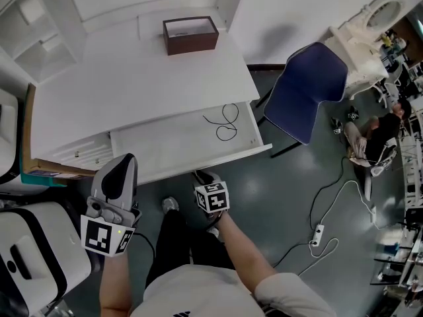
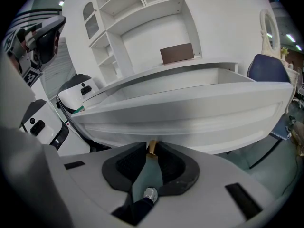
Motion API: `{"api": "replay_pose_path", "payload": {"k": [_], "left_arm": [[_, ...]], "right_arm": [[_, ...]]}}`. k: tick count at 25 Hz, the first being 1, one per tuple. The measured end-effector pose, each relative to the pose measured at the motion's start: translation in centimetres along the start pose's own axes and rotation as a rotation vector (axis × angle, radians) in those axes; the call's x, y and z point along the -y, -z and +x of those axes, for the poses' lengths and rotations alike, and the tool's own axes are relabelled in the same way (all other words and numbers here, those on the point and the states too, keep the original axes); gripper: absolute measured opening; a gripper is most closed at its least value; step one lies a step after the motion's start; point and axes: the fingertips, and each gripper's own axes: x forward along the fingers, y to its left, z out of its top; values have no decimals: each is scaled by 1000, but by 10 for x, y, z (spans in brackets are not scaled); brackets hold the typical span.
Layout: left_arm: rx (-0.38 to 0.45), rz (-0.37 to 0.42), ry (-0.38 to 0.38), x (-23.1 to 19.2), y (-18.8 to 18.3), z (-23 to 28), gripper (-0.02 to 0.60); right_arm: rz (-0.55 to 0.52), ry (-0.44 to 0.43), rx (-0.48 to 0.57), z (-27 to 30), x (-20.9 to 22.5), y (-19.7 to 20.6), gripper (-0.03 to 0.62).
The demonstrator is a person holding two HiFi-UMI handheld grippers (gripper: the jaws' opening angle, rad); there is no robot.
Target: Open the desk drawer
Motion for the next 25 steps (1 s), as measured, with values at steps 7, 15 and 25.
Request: {"api": "replay_pose_path", "payload": {"k": [7,15,25], "left_arm": [[5,0,-9,6,-2,-8,5],[7,2,-17,12,-4,-20,5],[14,13,-26,18,-13,-30,5]], "right_arm": [[3,0,1,-8,-3,10,77],[-4,5,-5,-12,-3,17,77],[-33,17,36,-33,-2,1,23]]}}
